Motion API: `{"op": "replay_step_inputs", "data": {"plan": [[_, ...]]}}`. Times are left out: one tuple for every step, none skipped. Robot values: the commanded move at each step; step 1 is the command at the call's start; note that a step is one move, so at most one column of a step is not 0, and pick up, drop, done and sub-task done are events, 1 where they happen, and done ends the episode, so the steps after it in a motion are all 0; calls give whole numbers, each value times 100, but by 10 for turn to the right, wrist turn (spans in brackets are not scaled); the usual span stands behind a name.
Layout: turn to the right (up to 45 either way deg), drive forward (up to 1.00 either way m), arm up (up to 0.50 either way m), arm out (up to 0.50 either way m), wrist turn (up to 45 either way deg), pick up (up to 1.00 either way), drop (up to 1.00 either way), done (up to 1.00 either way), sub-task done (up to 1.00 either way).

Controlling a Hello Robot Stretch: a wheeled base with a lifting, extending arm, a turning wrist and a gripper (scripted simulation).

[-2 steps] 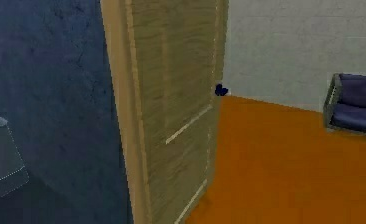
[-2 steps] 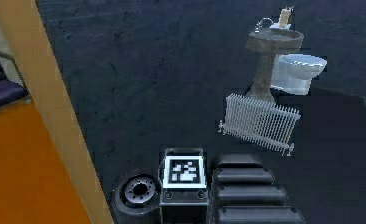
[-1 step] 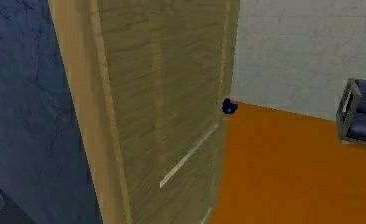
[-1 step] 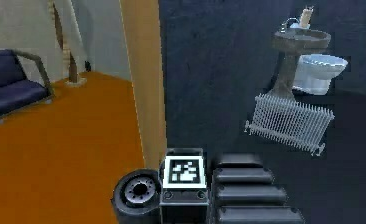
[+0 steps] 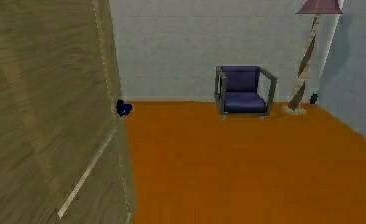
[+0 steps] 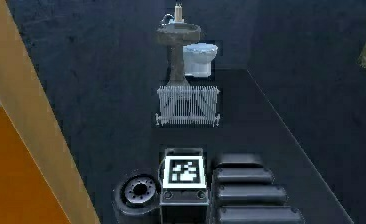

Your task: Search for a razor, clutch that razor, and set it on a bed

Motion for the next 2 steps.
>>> {"op": "replay_step_inputs", "data": {"plan": [[0, 75, 0, 0, 0, 0, 0, 0, 0], [0, 65, 0, 0, 0, 0, 0, 0, 0]]}}
